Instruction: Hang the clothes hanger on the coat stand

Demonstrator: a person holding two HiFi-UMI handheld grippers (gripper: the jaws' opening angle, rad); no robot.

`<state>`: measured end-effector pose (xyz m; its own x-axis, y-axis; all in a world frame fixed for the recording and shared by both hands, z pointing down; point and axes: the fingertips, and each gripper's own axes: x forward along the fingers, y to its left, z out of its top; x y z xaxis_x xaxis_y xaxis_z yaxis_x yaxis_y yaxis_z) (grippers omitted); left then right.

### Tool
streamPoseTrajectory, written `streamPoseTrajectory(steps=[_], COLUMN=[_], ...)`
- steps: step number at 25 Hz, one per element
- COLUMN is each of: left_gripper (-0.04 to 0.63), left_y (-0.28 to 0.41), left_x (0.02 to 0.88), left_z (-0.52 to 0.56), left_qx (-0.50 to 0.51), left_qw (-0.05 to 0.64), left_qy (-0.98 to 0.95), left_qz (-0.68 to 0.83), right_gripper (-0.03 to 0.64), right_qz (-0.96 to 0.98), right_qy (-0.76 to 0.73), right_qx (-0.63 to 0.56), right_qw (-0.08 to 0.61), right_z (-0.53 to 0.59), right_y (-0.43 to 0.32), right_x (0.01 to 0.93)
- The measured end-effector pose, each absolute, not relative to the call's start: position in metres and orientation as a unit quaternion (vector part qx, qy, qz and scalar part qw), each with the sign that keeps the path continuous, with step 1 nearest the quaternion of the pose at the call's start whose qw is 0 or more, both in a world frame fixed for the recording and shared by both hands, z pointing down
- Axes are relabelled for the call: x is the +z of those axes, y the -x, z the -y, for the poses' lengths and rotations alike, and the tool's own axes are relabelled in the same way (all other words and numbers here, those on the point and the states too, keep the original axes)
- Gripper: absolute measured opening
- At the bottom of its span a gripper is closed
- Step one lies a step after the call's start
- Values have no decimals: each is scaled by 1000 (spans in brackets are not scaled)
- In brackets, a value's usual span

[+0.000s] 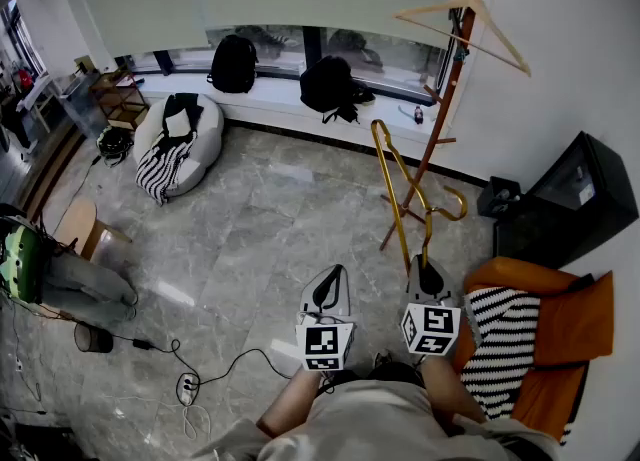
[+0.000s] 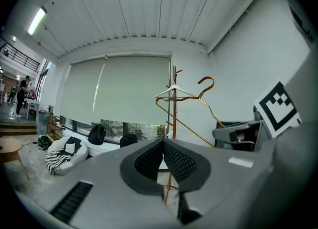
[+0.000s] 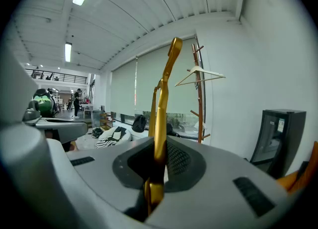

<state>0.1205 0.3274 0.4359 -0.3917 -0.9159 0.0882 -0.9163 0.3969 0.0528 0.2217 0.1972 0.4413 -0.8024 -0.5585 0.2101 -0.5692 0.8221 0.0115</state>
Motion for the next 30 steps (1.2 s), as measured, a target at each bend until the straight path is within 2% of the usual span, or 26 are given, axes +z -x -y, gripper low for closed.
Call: streamPoseTrajectory(steps=[9,18,23,30], left_gripper=[11,11,11,11], left_y=[-116,-102,-75,-20], left_x=[447,463,475,475], left_z=[-347,-354,-352,-318], left_qx=[-14,-18,-4,17], left_qw=[67,87,105,101], left_qy=[-545,-537,-520,-501], left_qz=[836,839,848,859], right_gripper=[17,17,17,17], right_qz=[953,951,954,964], right_qy=[-285,-281,-262,-234], right_qx=[10,4,14,26], right_qw=[103,132,146,122], right_z=[-218,-217,-206,-170], right_y=[-211,-196,-164,-97], right_x=[440,456,469,469])
